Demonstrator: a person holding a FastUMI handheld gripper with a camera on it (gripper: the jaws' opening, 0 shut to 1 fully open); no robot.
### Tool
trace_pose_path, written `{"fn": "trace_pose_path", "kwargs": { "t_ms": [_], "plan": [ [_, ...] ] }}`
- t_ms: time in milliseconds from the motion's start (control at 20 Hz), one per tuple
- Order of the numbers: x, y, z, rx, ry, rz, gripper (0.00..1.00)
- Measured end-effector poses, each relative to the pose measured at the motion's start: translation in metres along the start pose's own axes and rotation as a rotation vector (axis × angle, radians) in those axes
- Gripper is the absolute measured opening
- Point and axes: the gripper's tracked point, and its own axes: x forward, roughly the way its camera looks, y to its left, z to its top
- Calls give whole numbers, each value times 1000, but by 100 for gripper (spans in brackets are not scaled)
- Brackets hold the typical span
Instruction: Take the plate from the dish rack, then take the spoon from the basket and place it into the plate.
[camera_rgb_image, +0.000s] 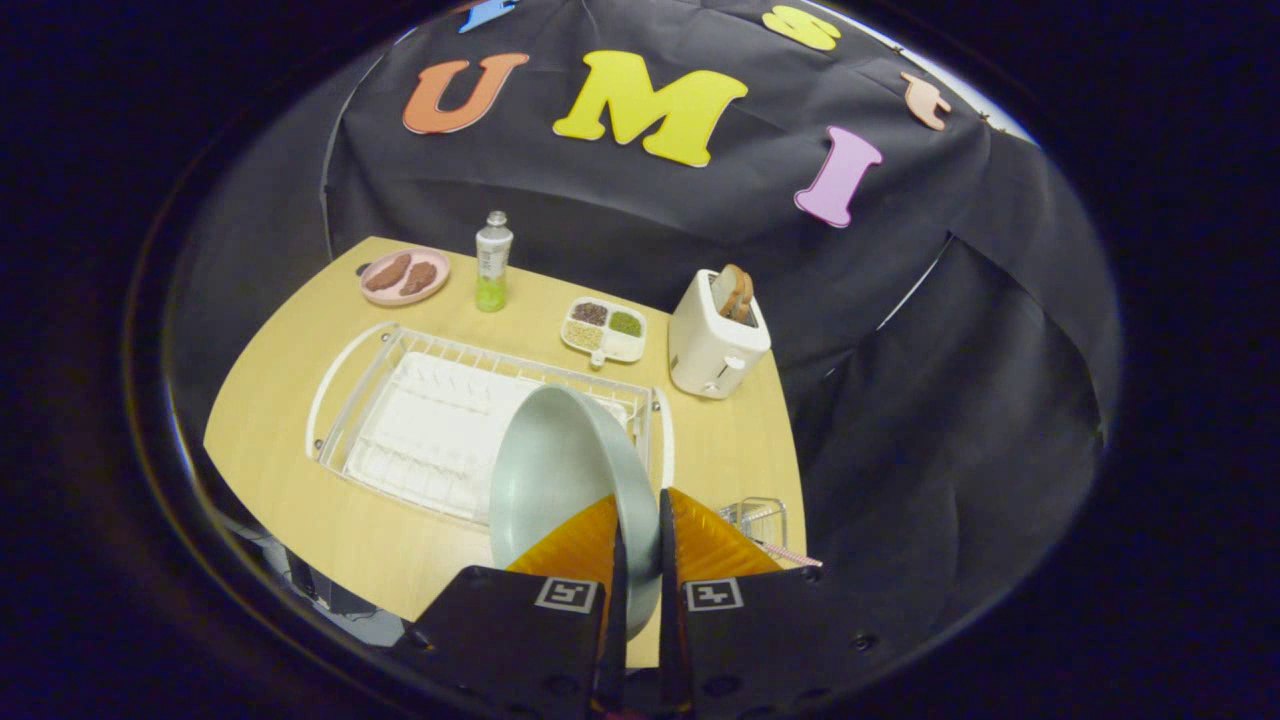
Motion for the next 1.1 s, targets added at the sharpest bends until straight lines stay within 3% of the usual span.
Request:
{"fn": "trace_pose_path", "kwargs": {
  "t_ms": [300, 500, 850, 1100],
  "plan": [
    [11, 37, -80, 27, 0, 71, 18],
    [42, 62, -135, 127, 49, 183, 18],
    [79, 53, -176, 254, 3, 239, 19],
    [114, 44, -208, 353, 23, 284, 26]
  ]
}}
